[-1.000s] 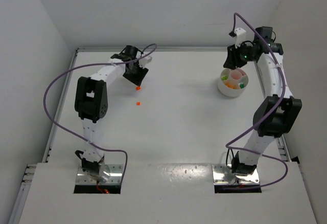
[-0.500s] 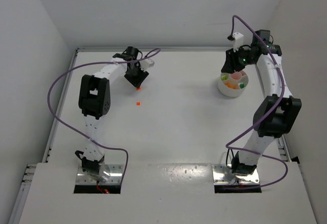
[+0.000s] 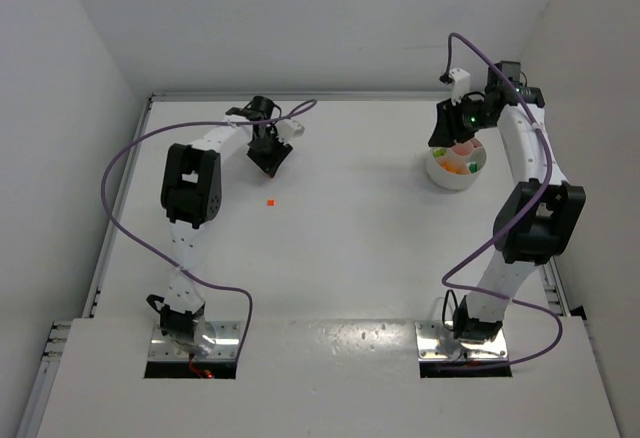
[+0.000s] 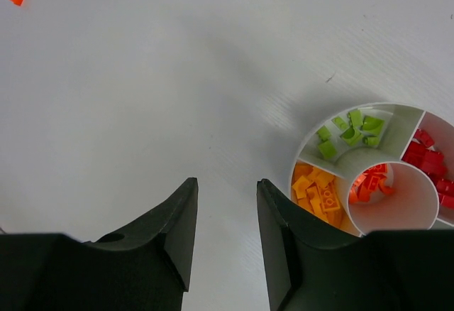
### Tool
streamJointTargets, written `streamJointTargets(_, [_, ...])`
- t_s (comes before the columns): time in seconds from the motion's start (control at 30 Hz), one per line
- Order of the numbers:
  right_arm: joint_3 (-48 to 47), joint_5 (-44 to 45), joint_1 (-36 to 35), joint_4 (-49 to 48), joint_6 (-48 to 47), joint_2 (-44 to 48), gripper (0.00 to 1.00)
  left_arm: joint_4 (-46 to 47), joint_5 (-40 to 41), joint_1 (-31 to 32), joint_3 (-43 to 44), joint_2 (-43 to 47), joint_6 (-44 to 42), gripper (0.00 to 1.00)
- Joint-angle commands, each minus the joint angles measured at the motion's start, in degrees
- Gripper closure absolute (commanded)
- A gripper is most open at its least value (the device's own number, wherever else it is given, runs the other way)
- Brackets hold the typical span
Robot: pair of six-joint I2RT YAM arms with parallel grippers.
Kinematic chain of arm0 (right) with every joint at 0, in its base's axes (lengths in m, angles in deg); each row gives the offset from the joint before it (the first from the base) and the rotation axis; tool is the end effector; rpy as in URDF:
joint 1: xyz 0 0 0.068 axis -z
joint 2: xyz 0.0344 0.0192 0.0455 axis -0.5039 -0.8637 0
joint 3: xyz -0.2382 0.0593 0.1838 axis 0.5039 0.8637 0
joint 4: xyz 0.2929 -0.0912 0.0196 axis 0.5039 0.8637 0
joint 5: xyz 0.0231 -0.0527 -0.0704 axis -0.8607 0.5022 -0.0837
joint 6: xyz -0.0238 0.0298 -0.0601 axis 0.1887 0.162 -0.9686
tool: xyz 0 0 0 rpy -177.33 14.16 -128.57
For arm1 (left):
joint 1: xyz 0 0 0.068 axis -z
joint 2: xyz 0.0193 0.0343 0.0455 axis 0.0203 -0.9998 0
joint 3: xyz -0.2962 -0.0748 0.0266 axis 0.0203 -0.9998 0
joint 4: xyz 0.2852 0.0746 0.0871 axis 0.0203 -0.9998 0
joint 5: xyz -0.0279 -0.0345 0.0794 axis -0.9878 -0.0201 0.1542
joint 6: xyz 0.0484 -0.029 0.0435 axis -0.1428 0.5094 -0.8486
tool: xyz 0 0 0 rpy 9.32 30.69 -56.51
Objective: Sort the legos into containers by color
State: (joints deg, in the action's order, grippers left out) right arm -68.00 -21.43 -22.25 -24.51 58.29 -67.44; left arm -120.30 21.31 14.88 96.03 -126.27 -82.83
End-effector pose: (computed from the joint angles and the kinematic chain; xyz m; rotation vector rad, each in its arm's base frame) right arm 0.4591 -0.0306 0.3183 -0.5091 2.3842 0.5690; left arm 0.5373 -0.1411 0.1452 0.9561 2.5924 -0.1789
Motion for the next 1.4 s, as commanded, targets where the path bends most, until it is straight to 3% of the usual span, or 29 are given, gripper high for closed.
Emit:
streamJointTargets(0.0, [-2.5, -1.5, -0.7, 0.3, -0.3, 0.2, 0.61, -0.3, -1.6, -0.5, 1.5, -1.2, -0.4, 0.52])
streamJointTargets(0.1, [-2.5, -1.5, -0.7, 0.3, -0.3, 0.2, 0.61, -0.3, -1.6, -0.5, 1.5, -1.7, -0.4, 0.55])
streamJointTargets(0.17, [-2.5, -1.0, -1.2, 0.3, -0.9, 0.2, 0.61, -0.3, -1.6, -0.5, 1.0, -1.7, -0.9, 0.65])
streamJointTargets(0.3, [-2.5, -1.5, -1.2, 0.9, -0.9, -0.3, 0.61, -0.3, -2.3, -0.5, 0.4, -1.7, -0.9, 0.74])
streamJointTargets(0.43, [0.0, -5.4, -2.6, -0.2, -2.5, 0.7, 0.56, -0.3, -6.0, -0.5, 0.4, -0.1, 2.8, 0.93])
streamJointTargets(0.53, [6.8, -8.0, -5.3, -7.2, -2.5, 4.6, 0.5, -0.3, -18.6, -1.2, -1.4, 2.9, 7.3, 0.96])
streamJointTargets(0.57, [8.5, -8.6, -7.4, -9.0, -1.9, 5.4, 0.48, -0.3, -28.4, -2.6, -2.8, 5.4, 8.8, 0.96])
streamJointTargets(0.67, [13.7, -12.5, -11.9, -14.6, -1.8, 6.8, 0.44, 3.0, -44.2, -4.0, -5.5, 8.8, 17.1, 0.97])
streamJointTargets(0.7, [15.9, -13.2, -13.0, -16.0, -1.8, 6.8, 0.41, 5.2, -53.3, -4.0, -8.3, 10.6, 20.3, 0.99])
streamJointTargets(0.8, [19.3, -13.8, -18.3, -22.0, -1.3, 7.4, 0.32, 15.2, -61.7, -3.3, -13.4, 13.2, 31.3, 1.0])
streamJointTargets(0.93, [21.1, -11.8, -24.8, -29.7, -0.6, 7.9, 0.19, 24.3, -65.3, -1.9, -18.2, 15.4, 40.1, 1.0])
streamJointTargets(1.07, [20.5, -9.6, -29.7, -32.0, -0.6, 4.8, 0.19, 37.7, -69.0, -1.9, -25.1, 17.3, 59.9, 1.0])
streamJointTargets(1.1, [19.7, -9.0, -31.3, -32.6, 0.2, 4.2, 0.19, 38.4, -69.0, -1.9, -26.8, 17.9, 61.0, 1.0])
streamJointTargets(1.23, [15.0, -7.0, -34.1, -34.4, 2.5, 0.6, 0.37, 40.3, -67.0, -2.6, -30.0, 20.4, 64.2, 1.0])
streamJointTargets(1.37, [12.1, -5.0, -36.0, -34.4, 3.1, -1.8, 0.37, 44.6, -67.0, -3.9, -31.7, 21.0, 69.0, 1.0])
